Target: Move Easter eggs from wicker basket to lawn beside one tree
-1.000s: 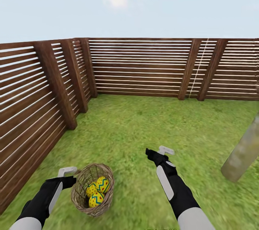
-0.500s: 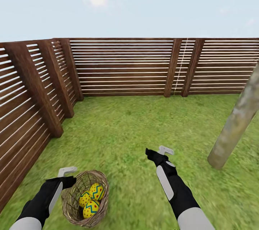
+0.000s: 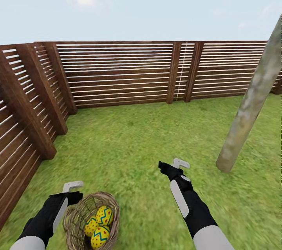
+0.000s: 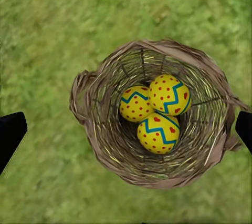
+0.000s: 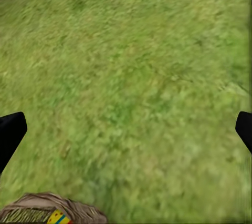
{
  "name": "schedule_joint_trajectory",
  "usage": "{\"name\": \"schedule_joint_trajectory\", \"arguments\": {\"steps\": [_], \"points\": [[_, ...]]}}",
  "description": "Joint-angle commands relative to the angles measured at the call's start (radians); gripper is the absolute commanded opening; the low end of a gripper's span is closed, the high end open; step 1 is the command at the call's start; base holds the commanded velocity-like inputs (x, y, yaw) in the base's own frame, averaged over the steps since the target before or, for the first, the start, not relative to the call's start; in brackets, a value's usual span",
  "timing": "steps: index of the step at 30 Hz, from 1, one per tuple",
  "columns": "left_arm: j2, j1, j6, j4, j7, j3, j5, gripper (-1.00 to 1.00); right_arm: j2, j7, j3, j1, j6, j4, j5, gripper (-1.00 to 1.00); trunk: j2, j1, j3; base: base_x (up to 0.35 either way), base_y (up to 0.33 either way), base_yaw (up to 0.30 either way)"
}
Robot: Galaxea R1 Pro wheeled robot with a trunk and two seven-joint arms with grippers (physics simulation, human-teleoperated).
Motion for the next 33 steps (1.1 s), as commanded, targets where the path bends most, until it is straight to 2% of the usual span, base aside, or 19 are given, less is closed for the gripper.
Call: {"name": "schedule_joint_trajectory", "arguments": {"steps": [1,10,20,33], "points": [[0.0,0.0,0.005,-0.001,0.002,0.0,0.0,1.0,0.0,-0.008,0.002,-0.001,0.003,-0.002,-0.008,1.0,-0.002,0.001,-0.002,0.0,0.287,-0.124],[0.001,0.0,0.006,-0.001,0.002,0.001,0.0,1.0,0.001,-0.008,0.003,-0.001,0.003,-0.002,-0.005,1.0,-0.002,0.001,-0.002,0.0,0.252,-0.021],[0.005,0.0,0.007,0.001,0.002,0.003,-0.001,1.0,0.001,-0.008,0.004,-0.001,0.003,-0.001,-0.002,1.0,-0.002,0.001,-0.002,0.005,0.024,0.0],[0.008,0.0,0.013,0.005,0.0,0.005,-0.003,1.0,0.001,-0.01,0.022,-0.001,0.003,0.018,0.001,1.0,-0.002,0.001,-0.002,0.121,0.072,0.0]]}}
